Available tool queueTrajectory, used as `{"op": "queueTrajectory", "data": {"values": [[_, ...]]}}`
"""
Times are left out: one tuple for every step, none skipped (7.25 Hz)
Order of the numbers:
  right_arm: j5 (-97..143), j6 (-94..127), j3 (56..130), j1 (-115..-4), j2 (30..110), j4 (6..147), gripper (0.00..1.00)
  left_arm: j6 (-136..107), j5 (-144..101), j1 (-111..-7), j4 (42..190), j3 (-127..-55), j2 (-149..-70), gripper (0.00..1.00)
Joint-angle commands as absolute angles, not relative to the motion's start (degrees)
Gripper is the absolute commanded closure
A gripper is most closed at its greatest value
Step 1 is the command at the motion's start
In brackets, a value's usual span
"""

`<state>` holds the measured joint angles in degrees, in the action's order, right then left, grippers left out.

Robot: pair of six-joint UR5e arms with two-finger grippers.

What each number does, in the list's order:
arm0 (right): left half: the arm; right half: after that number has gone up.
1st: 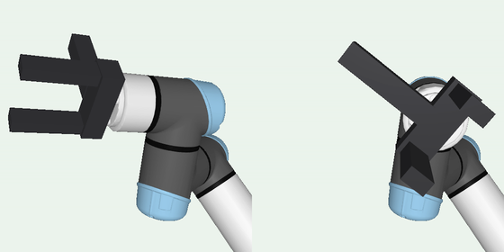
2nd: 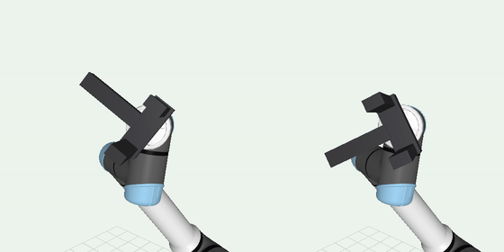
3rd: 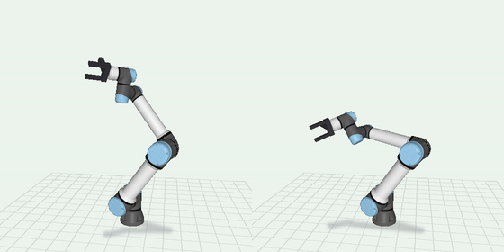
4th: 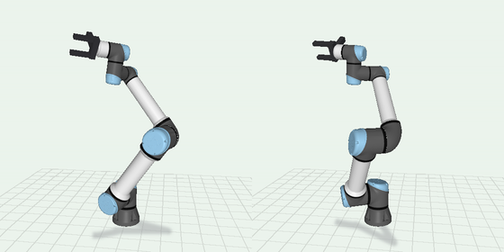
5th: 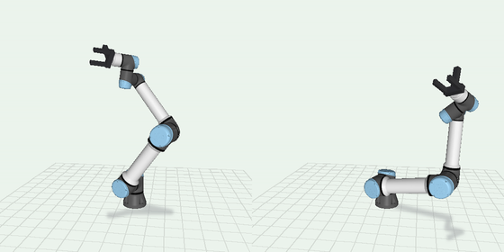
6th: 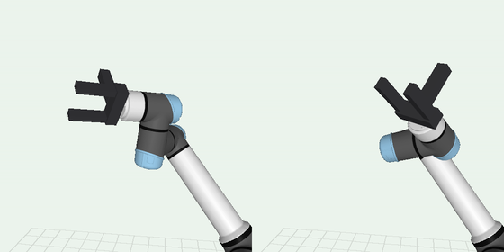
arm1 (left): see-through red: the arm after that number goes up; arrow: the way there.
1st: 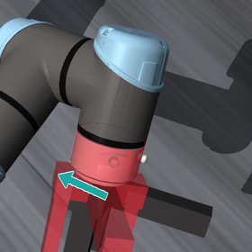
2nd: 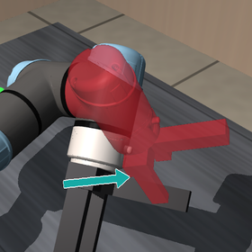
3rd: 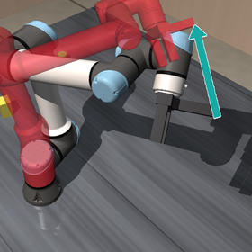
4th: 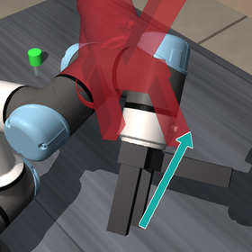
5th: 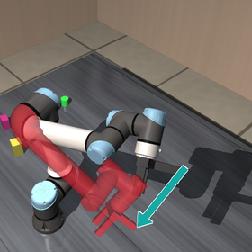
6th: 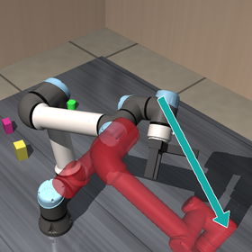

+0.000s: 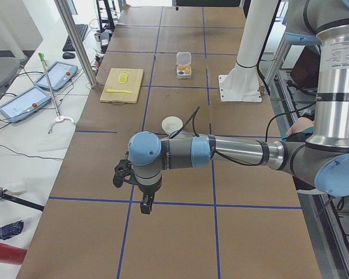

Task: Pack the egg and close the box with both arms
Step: 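Move the right gripper to the open clear carton lid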

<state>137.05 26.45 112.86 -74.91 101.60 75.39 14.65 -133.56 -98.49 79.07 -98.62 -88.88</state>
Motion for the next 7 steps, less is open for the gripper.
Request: {"op": "queueTrajectory", "data": {"values": [[133.27, 44.56, 113.29, -62.38, 101.60, 62.73, 0.00, 13.18, -131.93, -98.35, 79.10, -100.28, -89.12, 0.00], [129.33, 53.35, 113.29, -56.22, 101.60, 56.23, 0.00, 13.27, -131.92, -98.26, 79.19, -100.46, -89.21, 0.00], [126.59, 59.09, 113.20, -52.42, 99.43, 53.73, 0.00, 13.36, -132.01, -98.26, 79.19, -100.55, -89.30, 0.00], [125.34, 63.24, 113.03, -47.77, 96.62, 53.70, 0.00, 13.45, -132.10, -98.17, 79.19, -100.63, -89.30, 0.00], [120.29, 67.46, 112.94, -42.50, 93.72, 53.70, 0.00, 13.53, -132.19, -98.17, 79.28, -100.81, -89.30, 0.00], [116.84, 72.11, 112.24, -37.67, 89.86, 53.79, 0.00, 13.54, -132.19, -98.17, 79.36, -100.90, -89.30, 0.00], [114.89, 73.03, 110.41, -34.66, 86.00, 54.05, 0.00, 13.54, -132.19, -98.17, 79.45, -100.81, -89.30, 0.00]]}}
